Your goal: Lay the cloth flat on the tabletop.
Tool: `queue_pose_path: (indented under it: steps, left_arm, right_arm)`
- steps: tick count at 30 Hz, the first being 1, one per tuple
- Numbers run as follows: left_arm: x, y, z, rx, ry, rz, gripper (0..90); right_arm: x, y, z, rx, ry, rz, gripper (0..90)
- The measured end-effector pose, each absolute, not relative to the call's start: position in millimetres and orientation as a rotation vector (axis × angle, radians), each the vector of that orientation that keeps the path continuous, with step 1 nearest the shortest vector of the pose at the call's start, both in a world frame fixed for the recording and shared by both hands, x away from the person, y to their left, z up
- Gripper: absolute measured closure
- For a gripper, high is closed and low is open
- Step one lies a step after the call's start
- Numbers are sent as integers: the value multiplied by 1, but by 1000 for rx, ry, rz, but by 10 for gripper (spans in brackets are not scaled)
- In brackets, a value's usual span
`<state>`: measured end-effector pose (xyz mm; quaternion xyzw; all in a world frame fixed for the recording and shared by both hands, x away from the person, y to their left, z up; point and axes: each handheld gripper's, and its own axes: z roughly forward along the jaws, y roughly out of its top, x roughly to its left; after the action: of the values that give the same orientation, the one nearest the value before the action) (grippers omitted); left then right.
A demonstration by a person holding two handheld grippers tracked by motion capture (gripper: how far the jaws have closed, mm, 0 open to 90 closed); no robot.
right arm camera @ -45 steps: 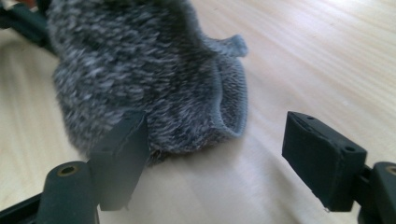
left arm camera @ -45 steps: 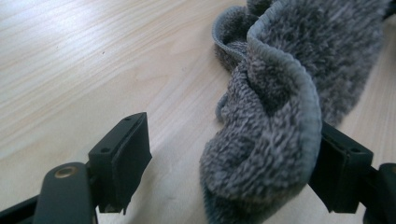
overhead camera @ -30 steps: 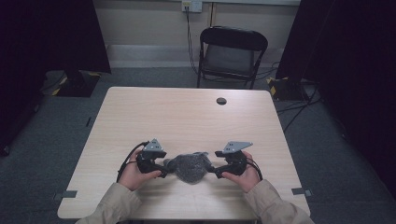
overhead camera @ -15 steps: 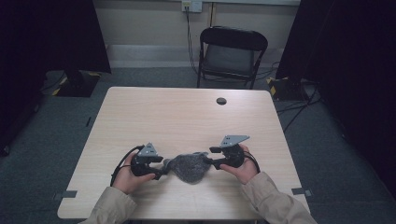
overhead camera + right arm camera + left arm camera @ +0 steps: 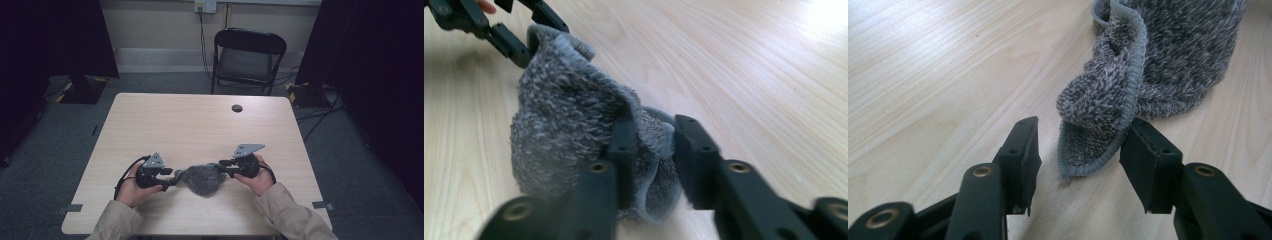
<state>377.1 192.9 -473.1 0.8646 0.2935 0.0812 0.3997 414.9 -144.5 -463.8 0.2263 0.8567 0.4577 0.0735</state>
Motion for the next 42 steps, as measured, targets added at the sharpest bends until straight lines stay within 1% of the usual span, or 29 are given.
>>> queue_pose_path:
  steps: [3, 5, 9, 11, 13, 14, 23, 25, 26, 29, 32, 33, 34, 35, 38, 42]
  left_arm:
    - [377, 193, -473, 2195, 720, 199, 516]
    - [376, 191, -473, 2209, 716, 192, 524]
    - [377, 191, -471, 2218, 709, 198, 533]
    - [377, 190, -471, 2207, 714, 181, 548]
    - [378, 190, -471, 2216, 716, 196, 558]
    - [378, 190, -471, 2216, 716, 196, 582]
    - [377, 187, -477, 2274, 704, 164, 578]
    - [377, 186, -479, 2275, 711, 158, 617]
    - [378, 185, -479, 2273, 725, 146, 617]
    - [380, 186, -480, 2273, 767, 112, 678]
    - [381, 189, -479, 2261, 790, 114, 733]
    - [381, 190, -478, 2261, 799, 113, 755]
    - [381, 190, -477, 2257, 799, 111, 798]
    - [381, 190, -476, 2250, 807, 106, 798]
    - [382, 191, -472, 2233, 837, 100, 886]
    - [383, 193, -465, 2189, 853, 111, 895]
  right_arm:
    - [416, -148, -467, 710, 2571, 1373, 839]
    - [416, -151, -468, 737, 2564, 1379, 857]
    - [417, -157, -467, 775, 2549, 1408, 869]
    - [417, -158, -466, 782, 2552, 1411, 873]
    - [416, -158, -467, 781, 2554, 1400, 877]
    - [416, -159, -468, 807, 2547, 1405, 878]
    - [416, -163, -469, 836, 2537, 1417, 877]
    - [415, -162, -470, 835, 2543, 1417, 877]
    - [415, -162, -470, 835, 2543, 1417, 877]
    - [415, -162, -470, 832, 2546, 1418, 877]
    - [415, -163, -469, 837, 2542, 1424, 877]
    - [415, -163, -469, 835, 2542, 1425, 877]
    - [415, -164, -468, 835, 2540, 1425, 877]
    - [415, -164, -468, 835, 2540, 1425, 877]
    - [415, -164, -466, 840, 2538, 1427, 877]
    - [414, -165, -464, 839, 2538, 1429, 877]
